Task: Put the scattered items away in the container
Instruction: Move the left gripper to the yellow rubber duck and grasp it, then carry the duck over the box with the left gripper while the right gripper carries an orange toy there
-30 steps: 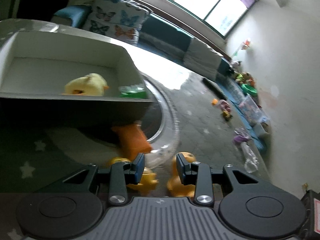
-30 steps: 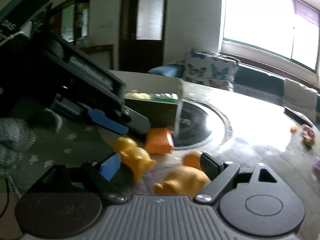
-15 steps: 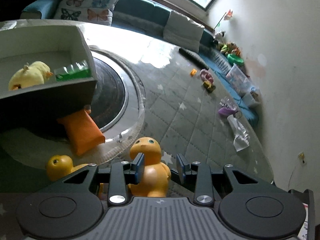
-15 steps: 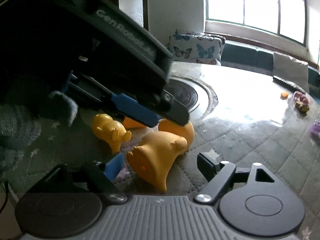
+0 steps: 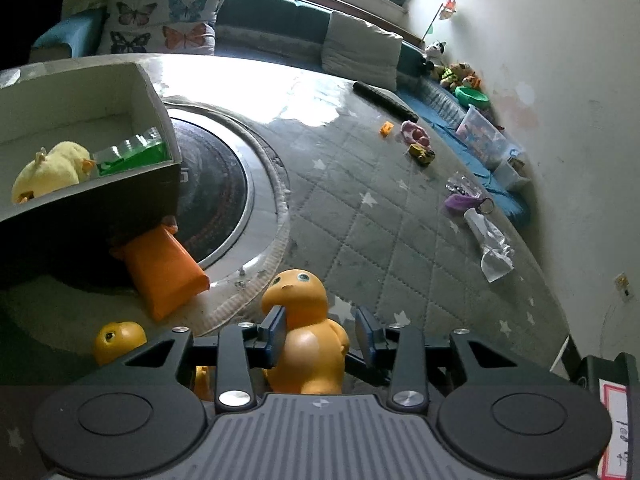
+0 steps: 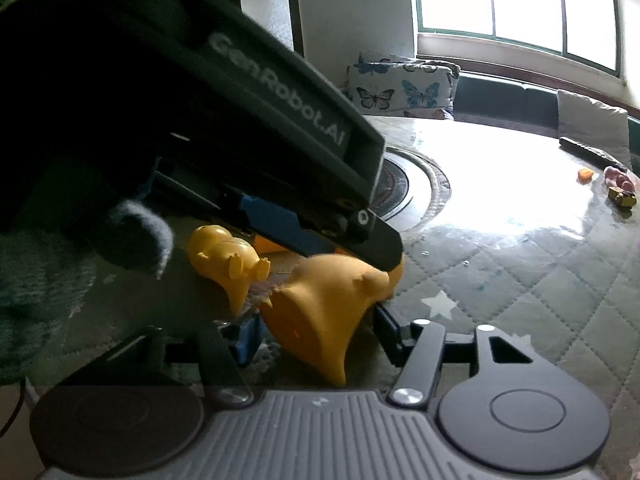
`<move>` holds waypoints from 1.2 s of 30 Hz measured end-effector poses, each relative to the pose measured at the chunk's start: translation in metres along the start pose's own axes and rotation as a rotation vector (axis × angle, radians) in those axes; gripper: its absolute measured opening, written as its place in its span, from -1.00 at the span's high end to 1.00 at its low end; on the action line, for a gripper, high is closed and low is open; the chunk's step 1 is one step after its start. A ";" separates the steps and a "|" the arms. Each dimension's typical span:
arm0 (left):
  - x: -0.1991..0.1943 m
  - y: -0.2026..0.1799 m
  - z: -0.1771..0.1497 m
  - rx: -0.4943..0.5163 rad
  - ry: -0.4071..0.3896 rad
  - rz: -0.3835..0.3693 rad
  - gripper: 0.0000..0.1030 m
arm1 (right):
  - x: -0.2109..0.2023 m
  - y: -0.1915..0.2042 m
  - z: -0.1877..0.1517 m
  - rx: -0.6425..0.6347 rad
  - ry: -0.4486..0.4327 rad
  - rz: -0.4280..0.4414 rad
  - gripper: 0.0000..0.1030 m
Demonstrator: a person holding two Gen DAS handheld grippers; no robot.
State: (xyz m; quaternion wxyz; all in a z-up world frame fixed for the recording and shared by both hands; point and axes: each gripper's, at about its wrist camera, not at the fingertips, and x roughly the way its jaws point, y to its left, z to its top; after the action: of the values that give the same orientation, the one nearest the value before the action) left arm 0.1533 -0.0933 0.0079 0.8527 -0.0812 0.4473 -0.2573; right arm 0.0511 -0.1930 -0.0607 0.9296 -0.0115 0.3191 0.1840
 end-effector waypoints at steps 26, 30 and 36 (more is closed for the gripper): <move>0.019 0.003 0.005 -0.039 0.118 0.061 0.05 | -0.004 0.000 -0.010 -0.008 -0.027 0.023 -0.06; 0.007 0.002 0.004 -0.034 0.091 0.060 0.05 | -0.007 0.005 -0.005 -0.031 -0.037 0.020 -0.05; -0.030 0.013 0.020 -0.048 -0.007 0.085 0.05 | -0.010 0.020 0.019 -0.108 -0.077 0.031 -0.05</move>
State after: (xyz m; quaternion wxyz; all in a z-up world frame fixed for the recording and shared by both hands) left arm 0.1601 -0.0684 0.0365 0.8623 -0.0835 0.4532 -0.2100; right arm 0.0479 -0.1752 -0.0381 0.9362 -0.0497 0.2729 0.2159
